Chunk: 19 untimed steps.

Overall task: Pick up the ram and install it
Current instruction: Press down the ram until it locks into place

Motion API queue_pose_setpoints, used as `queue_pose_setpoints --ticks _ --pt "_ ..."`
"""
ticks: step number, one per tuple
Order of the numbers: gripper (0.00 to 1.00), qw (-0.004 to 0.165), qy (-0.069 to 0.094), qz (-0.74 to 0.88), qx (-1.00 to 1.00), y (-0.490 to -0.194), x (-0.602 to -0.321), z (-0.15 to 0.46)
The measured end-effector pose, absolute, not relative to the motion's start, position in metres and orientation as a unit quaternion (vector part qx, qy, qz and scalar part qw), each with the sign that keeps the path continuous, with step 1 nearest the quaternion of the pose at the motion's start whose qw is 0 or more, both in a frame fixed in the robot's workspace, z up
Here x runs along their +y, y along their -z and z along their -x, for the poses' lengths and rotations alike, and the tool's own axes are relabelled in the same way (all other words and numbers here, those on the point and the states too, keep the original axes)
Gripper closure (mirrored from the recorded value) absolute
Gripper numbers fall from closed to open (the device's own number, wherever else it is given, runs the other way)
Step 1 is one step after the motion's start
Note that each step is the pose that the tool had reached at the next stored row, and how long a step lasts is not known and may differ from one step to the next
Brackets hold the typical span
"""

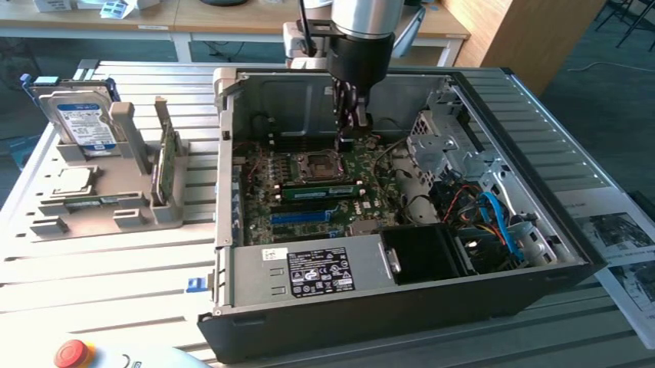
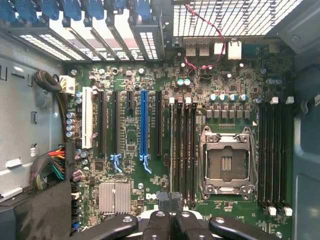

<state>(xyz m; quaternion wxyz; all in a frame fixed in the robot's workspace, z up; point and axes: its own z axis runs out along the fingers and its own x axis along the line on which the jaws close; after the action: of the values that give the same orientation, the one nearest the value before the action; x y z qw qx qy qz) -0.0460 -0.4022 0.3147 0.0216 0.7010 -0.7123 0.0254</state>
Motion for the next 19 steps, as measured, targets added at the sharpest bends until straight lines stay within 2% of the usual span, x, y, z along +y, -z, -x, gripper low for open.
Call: queue_pose_setpoints --ticks 19 --pt "0.9 0.025 -0.022 -0.701 -0.712 -0.315 -0.414 0.012"
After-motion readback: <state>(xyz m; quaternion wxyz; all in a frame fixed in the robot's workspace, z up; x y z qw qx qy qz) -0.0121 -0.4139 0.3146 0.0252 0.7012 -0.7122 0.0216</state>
